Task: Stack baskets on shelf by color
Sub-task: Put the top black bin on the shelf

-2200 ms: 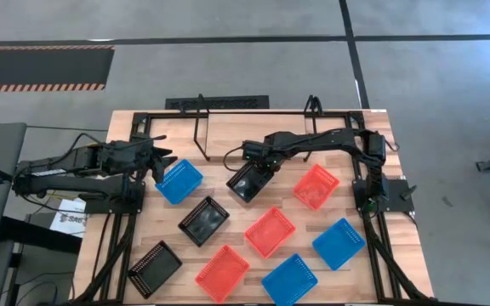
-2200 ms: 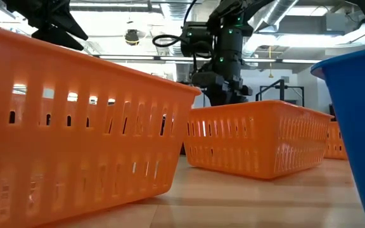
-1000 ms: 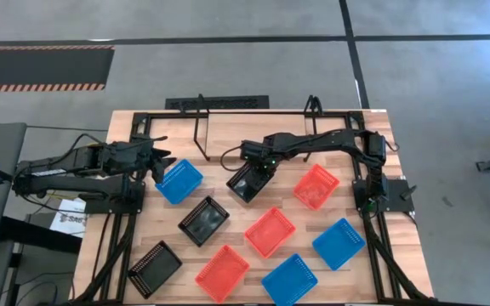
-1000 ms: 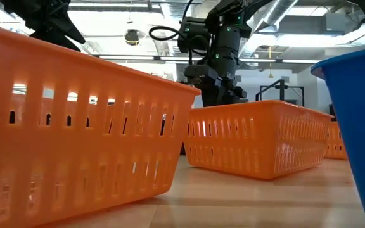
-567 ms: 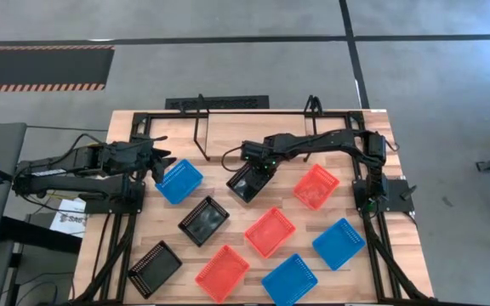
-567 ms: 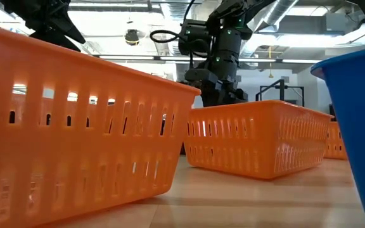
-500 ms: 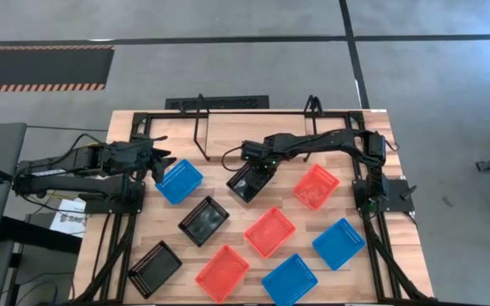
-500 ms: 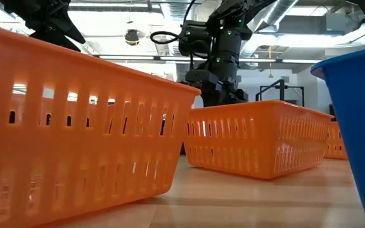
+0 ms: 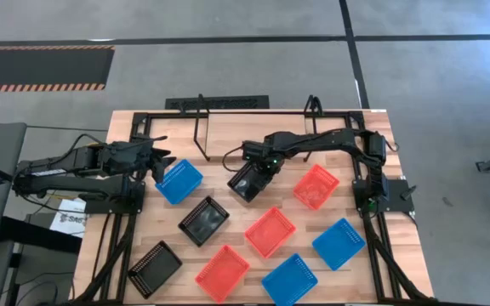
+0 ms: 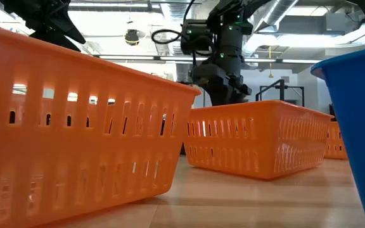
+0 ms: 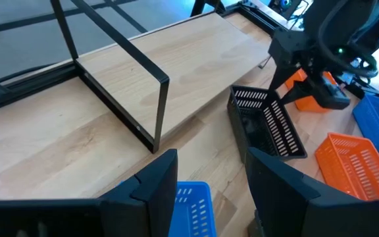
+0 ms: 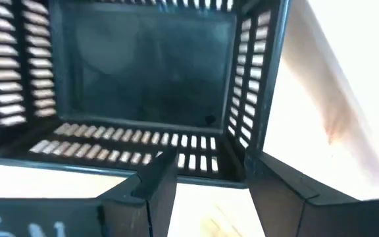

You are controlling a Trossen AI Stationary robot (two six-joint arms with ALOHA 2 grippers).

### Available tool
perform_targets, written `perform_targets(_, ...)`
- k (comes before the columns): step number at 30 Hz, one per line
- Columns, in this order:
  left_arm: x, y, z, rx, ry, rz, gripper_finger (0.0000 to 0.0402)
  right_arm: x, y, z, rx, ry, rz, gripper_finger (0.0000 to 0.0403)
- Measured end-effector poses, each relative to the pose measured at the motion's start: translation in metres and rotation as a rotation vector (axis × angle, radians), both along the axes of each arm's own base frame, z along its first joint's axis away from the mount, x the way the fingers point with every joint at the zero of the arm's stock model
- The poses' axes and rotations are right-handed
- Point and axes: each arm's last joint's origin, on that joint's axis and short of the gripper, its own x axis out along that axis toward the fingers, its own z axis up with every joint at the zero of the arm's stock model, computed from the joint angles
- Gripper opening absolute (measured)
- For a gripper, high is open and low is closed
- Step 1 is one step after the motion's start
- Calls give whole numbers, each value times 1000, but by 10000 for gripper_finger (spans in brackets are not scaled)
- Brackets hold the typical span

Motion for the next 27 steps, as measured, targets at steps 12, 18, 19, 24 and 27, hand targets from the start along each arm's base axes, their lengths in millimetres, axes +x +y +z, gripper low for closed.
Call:
perform_targets(12,0,0,0,0,1,0,166,3,-18,14,-42,-38,1,201)
perform_targets(18,0,0,0,0,2,0,166,-4,-19,0,-30,12,-11,201)
perform_targets(19,0,0,0,0,2,0,166,-6,-19,-3,-27,21,-14,201)
perform_targets(24,0,0,0,0,3,0,166,-11,-16,-19,-18,42,-33,201)
perform_targets(27,0,0,0,-1,3,0,166,-13,-16,-26,-13,39,-53,201)
